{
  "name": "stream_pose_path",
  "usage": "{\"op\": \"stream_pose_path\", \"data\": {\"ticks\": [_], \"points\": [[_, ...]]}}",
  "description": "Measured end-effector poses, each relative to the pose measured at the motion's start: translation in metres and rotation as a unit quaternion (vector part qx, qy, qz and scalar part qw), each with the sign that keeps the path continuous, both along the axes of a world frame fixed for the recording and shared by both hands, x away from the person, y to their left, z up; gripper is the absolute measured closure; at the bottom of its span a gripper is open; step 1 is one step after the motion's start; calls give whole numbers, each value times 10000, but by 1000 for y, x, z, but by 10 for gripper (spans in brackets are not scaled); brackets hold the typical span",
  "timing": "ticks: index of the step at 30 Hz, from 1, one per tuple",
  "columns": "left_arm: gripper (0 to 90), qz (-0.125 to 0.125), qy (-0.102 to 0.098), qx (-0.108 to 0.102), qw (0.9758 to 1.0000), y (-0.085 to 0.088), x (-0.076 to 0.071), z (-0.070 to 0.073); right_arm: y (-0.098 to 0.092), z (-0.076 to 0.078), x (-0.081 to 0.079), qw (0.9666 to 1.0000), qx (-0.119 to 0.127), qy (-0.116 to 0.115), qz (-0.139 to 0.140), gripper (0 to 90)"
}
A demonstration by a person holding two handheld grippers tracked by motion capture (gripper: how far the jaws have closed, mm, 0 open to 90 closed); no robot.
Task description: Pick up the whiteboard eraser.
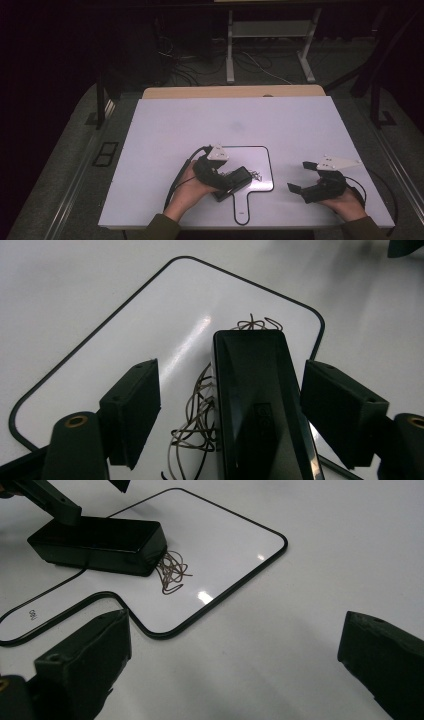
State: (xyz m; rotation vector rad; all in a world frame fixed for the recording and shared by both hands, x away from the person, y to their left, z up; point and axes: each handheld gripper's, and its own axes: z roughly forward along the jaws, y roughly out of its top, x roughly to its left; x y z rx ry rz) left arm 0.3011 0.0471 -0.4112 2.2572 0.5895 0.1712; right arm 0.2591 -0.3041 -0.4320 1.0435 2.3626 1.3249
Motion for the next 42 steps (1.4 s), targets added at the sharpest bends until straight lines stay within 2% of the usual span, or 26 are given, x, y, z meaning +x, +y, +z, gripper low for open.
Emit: {"op": "stream_pose_path", "data": {"ticks": [19,42], "points": [[295,-35,74,236,9997,-13,-12,-13,0,-1,0,10000,-35,-9,8,0],[365,27,222,538,9983,-20,-14,-22,0,-2,0,10000,-43,11,4,0]]}}
